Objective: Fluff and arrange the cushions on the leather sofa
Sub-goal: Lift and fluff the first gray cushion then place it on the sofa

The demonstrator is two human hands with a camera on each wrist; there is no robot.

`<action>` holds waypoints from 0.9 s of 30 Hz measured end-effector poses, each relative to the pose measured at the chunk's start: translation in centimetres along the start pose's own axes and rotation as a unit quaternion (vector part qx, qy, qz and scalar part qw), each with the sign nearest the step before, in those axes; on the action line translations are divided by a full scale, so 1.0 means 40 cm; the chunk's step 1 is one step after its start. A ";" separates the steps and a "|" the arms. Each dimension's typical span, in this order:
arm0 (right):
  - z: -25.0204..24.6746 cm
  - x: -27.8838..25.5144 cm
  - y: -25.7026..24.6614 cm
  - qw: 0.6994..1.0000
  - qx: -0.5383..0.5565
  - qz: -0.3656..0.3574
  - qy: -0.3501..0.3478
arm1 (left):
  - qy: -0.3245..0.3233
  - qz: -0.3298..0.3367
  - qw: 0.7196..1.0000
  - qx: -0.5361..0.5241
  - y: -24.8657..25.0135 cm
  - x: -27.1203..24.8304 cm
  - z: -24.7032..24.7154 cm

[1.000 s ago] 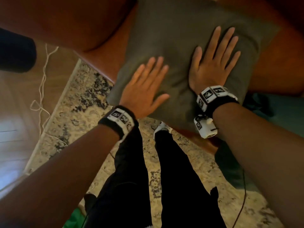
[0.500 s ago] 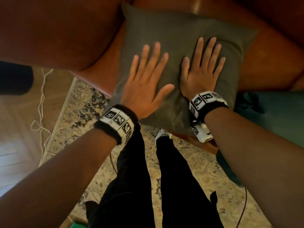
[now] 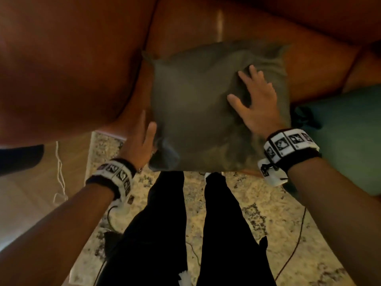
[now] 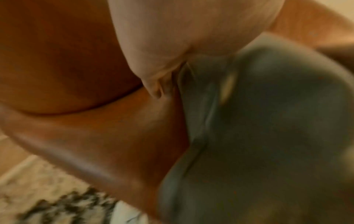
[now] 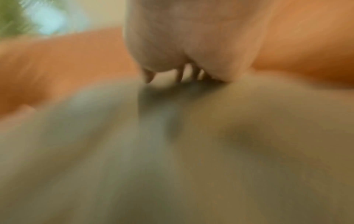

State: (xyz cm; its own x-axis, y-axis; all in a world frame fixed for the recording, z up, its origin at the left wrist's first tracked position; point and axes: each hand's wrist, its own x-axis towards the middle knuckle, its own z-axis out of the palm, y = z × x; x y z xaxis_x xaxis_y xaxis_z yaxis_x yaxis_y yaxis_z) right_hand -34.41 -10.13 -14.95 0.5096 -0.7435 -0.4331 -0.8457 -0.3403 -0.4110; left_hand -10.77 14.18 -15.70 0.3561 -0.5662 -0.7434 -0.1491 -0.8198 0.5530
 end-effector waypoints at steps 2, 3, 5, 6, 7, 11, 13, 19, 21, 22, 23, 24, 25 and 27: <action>-0.045 -0.007 0.017 0.993 0.075 0.056 0.071 | 0.044 0.021 0.997 -0.066 0.076 0.059 -0.011; -0.058 -0.006 0.029 0.984 0.093 0.105 0.113 | 0.071 0.030 0.996 -0.039 0.103 0.080 -0.019; -0.075 -0.005 0.043 0.955 0.099 0.246 0.134 | 0.083 0.029 0.994 0.058 0.128 0.109 -0.035; -0.076 -0.004 0.051 0.933 0.128 0.320 0.102 | 0.063 0.033 0.994 0.078 0.127 0.124 -0.040; -0.074 -0.002 0.060 0.907 0.175 0.377 0.062 | 0.040 0.028 0.995 0.085 0.121 0.136 -0.044; -0.105 0.004 0.077 0.862 0.303 0.407 -0.006 | -0.008 -0.029 1.000 0.006 0.140 0.137 -0.063; -0.146 0.010 0.086 0.848 0.348 0.400 -0.014 | 0.006 -0.018 0.999 -0.041 0.202 0.109 -0.065; -0.388 0.024 0.032 0.788 0.508 0.344 0.053 | 0.058 0.021 0.958 -0.278 0.432 0.086 -0.151; -0.459 0.022 0.023 0.774 0.538 0.318 0.099 | 0.053 0.072 0.928 -0.361 0.509 0.072 -0.201; -0.484 0.011 0.023 0.773 0.552 0.297 0.093 | 0.071 0.079 0.916 -0.387 0.546 0.054 -0.225; -0.500 -0.001 0.033 0.773 0.568 0.272 0.079 | 0.080 0.083 0.906 -0.408 0.566 0.035 -0.246; -0.511 -0.015 0.042 0.769 0.584 0.250 0.071 | 0.066 0.085 0.895 -0.433 0.572 0.015 -0.264; -0.519 -0.037 0.055 0.771 0.585 0.242 0.066 | 0.045 0.084 0.888 -0.449 0.565 -0.005 -0.279; -0.506 -0.071 0.088 0.767 0.589 0.256 0.017 | 0.016 0.063 0.883 -0.465 0.515 -0.052 -0.295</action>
State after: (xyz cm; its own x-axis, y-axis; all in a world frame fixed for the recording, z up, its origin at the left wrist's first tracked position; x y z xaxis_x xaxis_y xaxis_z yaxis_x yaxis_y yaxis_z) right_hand -42.05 -20.88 1.06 0.1375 -0.6284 -0.7657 -0.1938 0.7410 -0.6429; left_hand -3.70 -0.53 1.66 0.4191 -0.6333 -0.6507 0.6266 -0.3168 0.7120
